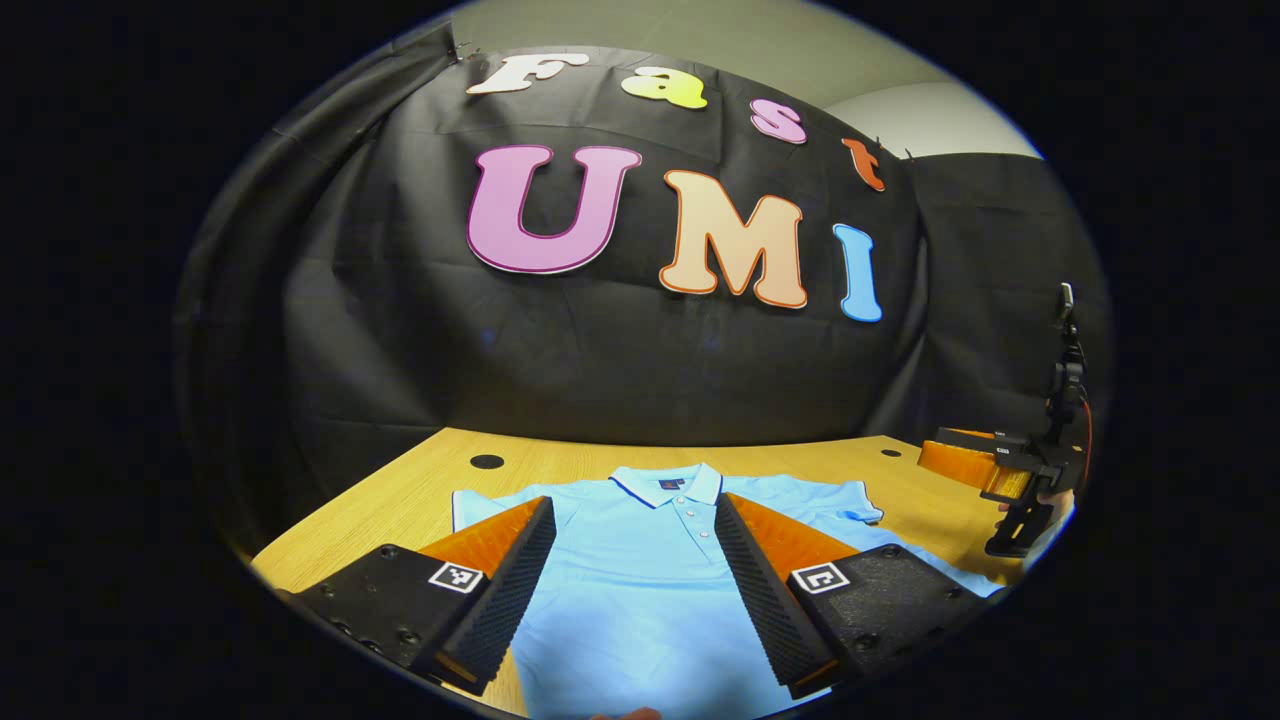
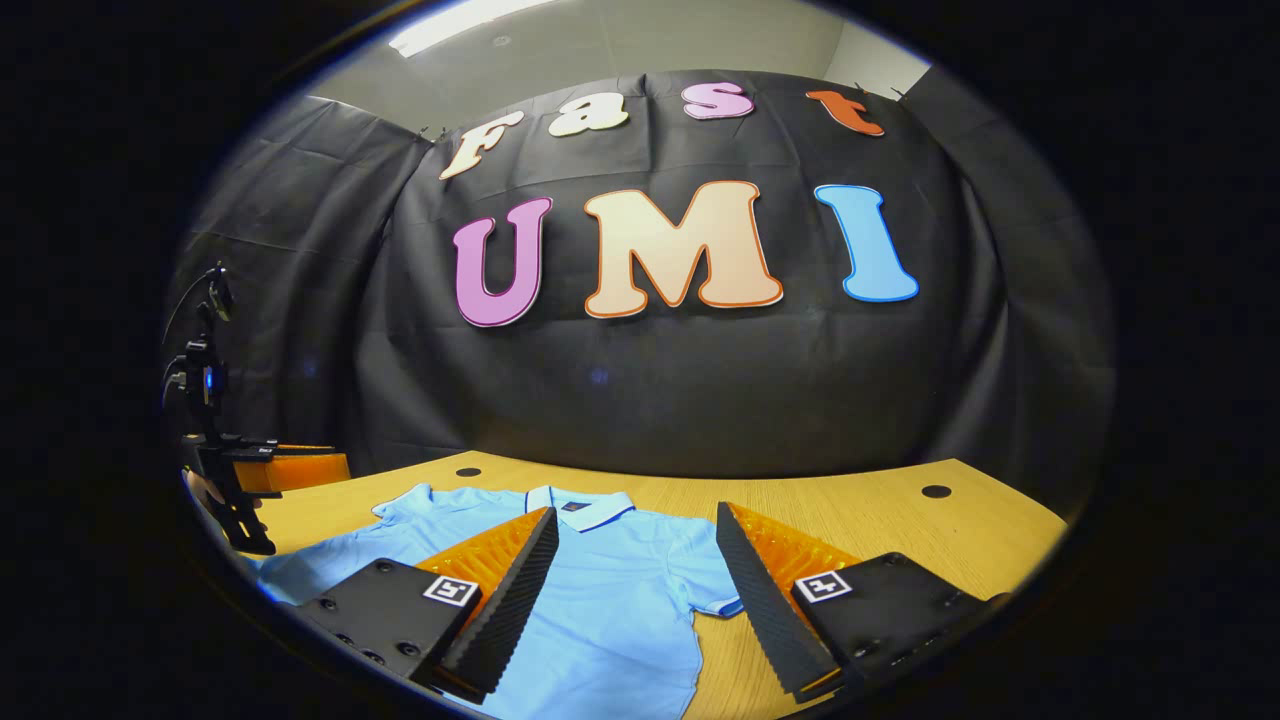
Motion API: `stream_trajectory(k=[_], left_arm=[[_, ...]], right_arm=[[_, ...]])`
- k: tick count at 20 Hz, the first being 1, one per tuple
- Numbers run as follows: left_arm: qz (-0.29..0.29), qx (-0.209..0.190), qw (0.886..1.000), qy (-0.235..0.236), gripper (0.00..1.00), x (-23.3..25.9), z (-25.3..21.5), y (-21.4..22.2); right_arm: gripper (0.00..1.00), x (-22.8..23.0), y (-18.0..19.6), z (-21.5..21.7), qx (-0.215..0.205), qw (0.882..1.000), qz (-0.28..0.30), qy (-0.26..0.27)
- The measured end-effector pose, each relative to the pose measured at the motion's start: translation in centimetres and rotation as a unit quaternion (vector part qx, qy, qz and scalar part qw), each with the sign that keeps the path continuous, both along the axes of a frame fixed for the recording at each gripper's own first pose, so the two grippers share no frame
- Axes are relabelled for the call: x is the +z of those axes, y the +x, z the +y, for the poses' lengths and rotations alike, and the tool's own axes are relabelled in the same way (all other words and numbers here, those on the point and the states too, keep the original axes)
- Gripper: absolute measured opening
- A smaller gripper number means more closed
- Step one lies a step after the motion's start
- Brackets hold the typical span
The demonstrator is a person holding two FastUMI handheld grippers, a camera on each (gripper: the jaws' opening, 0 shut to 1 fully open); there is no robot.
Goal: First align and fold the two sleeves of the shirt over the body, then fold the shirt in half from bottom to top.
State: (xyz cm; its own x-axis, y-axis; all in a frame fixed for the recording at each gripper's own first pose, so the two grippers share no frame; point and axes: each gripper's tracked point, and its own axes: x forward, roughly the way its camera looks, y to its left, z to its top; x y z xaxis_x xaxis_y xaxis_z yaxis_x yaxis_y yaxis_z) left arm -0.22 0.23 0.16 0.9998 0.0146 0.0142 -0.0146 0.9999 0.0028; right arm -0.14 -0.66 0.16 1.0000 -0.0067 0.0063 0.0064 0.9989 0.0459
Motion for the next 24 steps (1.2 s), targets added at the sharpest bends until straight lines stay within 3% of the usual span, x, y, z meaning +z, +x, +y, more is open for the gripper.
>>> stream_trajectory(k=[9,13,16,20,24], left_arm=[[-0.008,-0.009,1.0,-0.015,0.95,0.5,-0.1,-0.2],[-0.009,-0.017,1.0,-0.025,0.96,0.4,-0.2,-0.3],[-0.009,-0.02,0.999,-0.026,0.95,0.4,-0.4,-0.4],[-0.007,-0.021,0.999,-0.029,0.95,0.2,-0.4,-0.3],[-0.01,-0.022,0.999,-0.032,0.95,0.4,-0.3,-0.5]], right_arm=[[0.99,-2.2,2.0,-1.1,-0.01,0.998,0.061,-0.011],[0.99,-2.9,4.0,-2.5,-0.007,0.993,0.115,0.0],[0.99,-4.6,6.4,-5.3,-0.026,0.985,0.171,-0.011],[0.98,-8.0,9.6,-8.3,-0.048,0.967,0.251,0.015],[0.99,-10.4,12.0,-11.0,-0.073,0.956,0.283,0.027]])
